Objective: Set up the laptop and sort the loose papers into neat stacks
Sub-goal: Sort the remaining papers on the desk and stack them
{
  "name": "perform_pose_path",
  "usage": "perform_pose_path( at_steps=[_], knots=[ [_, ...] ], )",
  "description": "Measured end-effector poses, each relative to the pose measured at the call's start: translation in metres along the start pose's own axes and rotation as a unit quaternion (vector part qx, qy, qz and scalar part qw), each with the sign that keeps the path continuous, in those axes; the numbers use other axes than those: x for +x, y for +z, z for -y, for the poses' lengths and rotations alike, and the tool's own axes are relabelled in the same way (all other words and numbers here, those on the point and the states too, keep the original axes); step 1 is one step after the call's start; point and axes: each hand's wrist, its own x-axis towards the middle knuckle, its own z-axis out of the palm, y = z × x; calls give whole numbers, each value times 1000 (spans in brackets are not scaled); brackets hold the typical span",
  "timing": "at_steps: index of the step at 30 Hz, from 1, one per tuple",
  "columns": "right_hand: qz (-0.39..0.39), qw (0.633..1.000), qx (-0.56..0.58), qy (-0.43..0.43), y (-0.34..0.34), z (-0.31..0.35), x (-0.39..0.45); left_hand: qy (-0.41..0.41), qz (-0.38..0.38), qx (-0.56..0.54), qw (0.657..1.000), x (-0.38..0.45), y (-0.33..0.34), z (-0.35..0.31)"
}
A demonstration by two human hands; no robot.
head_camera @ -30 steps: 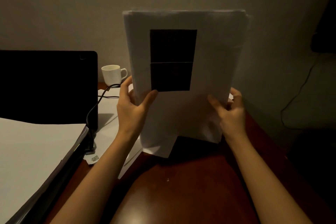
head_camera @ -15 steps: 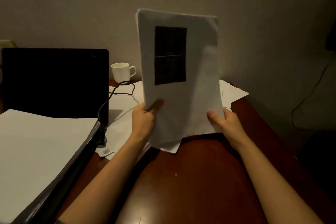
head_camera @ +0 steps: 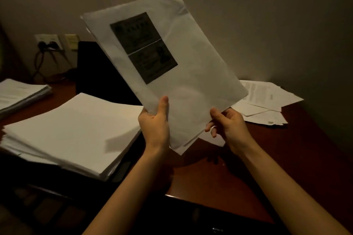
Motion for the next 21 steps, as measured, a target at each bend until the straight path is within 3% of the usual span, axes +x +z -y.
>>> perform_pose_path(
  at_steps=[10, 14, 18, 21],
  knots=[
    [38, 979, 60, 191, 125, 2, 10, 97, -91, 200, 971, 10, -123, -47],
    [77, 960, -23, 267, 155, -8, 13, 145, -165, 281, 934, 4, -169, -29],
    [68, 958, -66, 269, 163, -19, 9, 112, -225, 306, 918, 0, -186, 3],
    [72, 957, -108, 261, 163, -26, 8, 88, -226, 312, 919, -4, -185, 21]
  ],
)
